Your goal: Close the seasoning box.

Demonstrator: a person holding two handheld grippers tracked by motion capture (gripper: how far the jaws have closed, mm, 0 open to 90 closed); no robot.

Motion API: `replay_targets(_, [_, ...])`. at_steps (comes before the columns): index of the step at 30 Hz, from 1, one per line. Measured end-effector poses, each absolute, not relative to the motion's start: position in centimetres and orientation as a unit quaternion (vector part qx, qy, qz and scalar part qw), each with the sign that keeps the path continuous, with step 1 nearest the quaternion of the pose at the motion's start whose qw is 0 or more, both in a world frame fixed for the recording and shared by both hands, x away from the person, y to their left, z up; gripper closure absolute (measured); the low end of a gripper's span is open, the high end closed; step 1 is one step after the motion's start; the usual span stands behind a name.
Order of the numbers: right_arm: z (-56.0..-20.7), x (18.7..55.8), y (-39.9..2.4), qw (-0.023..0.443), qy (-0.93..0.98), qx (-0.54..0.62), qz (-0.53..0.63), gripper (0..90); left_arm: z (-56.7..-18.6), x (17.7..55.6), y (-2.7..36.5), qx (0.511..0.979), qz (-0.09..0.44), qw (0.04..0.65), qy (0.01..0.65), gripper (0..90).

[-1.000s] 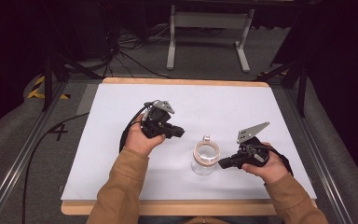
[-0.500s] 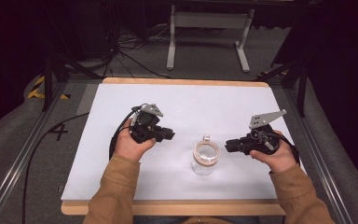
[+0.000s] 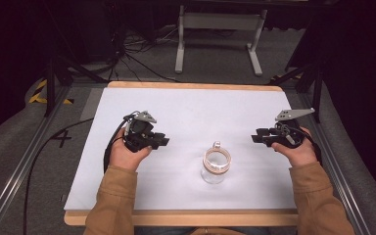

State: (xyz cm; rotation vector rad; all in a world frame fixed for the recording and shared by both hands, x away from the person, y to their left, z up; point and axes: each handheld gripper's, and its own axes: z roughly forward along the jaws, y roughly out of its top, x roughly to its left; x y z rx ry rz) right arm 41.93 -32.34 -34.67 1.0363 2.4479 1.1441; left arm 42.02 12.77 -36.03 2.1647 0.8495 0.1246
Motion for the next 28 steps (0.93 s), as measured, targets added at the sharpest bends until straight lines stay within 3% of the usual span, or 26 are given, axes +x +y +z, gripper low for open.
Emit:
replay_targets(20, [-40.1,44.5,-36.1,0.118,0.831,0.41,0.357,52.9,-40.9,44.7,14.6,0.848,0.038,0.362,0.385,67.6])
replay_targets(28, [-40.9,44.7,-36.5,0.117,0.83,0.416,0.353,51.3,-40.9,44.7,14.5,0.847,0.042,0.361,0.387,65.8])
